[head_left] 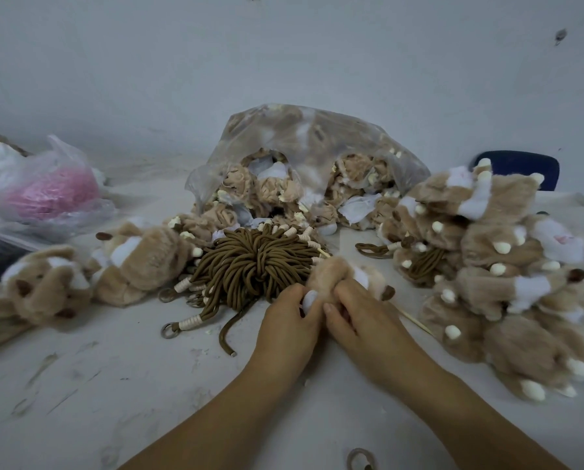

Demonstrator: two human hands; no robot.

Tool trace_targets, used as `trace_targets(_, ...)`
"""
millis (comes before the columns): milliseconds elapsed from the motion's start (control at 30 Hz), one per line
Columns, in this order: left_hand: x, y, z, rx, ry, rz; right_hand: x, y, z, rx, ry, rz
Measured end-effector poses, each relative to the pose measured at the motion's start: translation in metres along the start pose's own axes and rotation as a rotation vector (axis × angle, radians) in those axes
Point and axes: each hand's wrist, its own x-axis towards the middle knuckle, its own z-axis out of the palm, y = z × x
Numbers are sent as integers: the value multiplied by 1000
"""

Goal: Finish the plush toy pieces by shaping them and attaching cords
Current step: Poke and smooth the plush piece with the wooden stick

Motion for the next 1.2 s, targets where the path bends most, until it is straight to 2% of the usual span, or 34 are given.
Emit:
trace_targets(100,2,1,-2,11,56,-40,1,-8,4,-10,51,-28)
trace_targets(167,3,2,-4,-71,44,-57,0,-6,6,103,101,46)
trace_targets(267,1,7,-4,-404,-84,-80,2,5,3,319,186,260)
trace_targets(333,-1,8,-3,-606,-158,-90,2,14,-2,381,206,346)
trace_targets(500,0,7,-8,-587,-200,-125,1,12,1,394,193,336)
trace_targets(600,1,6,-8,-570,-170,-142,2,8,1,405,181,317)
trace_targets(800,4,7,-10,-612,-336,-154,2,6,-5,431,146,311)
trace_targets(967,6,4,-7,-519,-226,-216,-1,1,-4,354,126,215)
trace_targets(1100,7,1,-5,-316,-33,-165,0,-4,-2,172,123,42)
trace_targets(1200,5,1,-6,-243,111,-139,1,-11,-1,125,121,-72)
